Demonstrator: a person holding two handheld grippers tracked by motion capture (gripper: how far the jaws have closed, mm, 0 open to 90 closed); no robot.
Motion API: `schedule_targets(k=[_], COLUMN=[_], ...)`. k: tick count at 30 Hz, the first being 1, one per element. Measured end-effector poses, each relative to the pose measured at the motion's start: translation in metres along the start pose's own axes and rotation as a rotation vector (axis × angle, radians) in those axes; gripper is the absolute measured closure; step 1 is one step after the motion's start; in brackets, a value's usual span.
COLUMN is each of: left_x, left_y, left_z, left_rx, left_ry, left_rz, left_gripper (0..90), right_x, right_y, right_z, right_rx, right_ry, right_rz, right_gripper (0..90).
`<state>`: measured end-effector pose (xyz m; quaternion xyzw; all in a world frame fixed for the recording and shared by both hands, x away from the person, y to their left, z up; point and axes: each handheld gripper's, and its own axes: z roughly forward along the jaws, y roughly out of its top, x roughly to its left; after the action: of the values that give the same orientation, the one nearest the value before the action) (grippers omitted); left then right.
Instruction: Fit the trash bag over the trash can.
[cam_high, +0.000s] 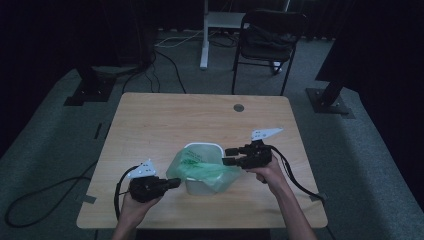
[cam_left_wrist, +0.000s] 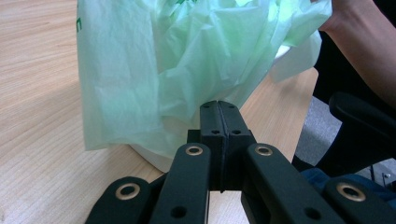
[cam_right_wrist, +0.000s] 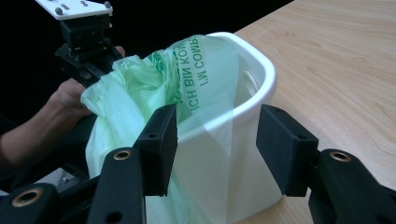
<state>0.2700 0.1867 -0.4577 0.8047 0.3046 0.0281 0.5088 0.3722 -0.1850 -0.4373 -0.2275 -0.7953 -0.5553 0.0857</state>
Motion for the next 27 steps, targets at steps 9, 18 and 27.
schedule_targets(k=[9,18,27], left_x=[-0.001,-0.003,-0.005], left_y=[0.0,-0.001,-0.009], left_z=[0.0,0.001,0.005], left_rx=[-0.001,0.005,0.046], left_ry=[0.005,0.005,0.005], left_rz=[0.006,0.016,0.041], left_gripper=[90.0,90.0,90.0], right_x=[-0.001,0.007,-0.004], right_y=[0.001,0.0,0.011], right_z=[0.003,0.0,-0.009], right_rx=[0.015,0.036,0.019], right_ry=[0.067,0.001,-0.22], right_rz=[0.027,-0.04,-0.049], right_gripper=[60.7,90.0,90.0])
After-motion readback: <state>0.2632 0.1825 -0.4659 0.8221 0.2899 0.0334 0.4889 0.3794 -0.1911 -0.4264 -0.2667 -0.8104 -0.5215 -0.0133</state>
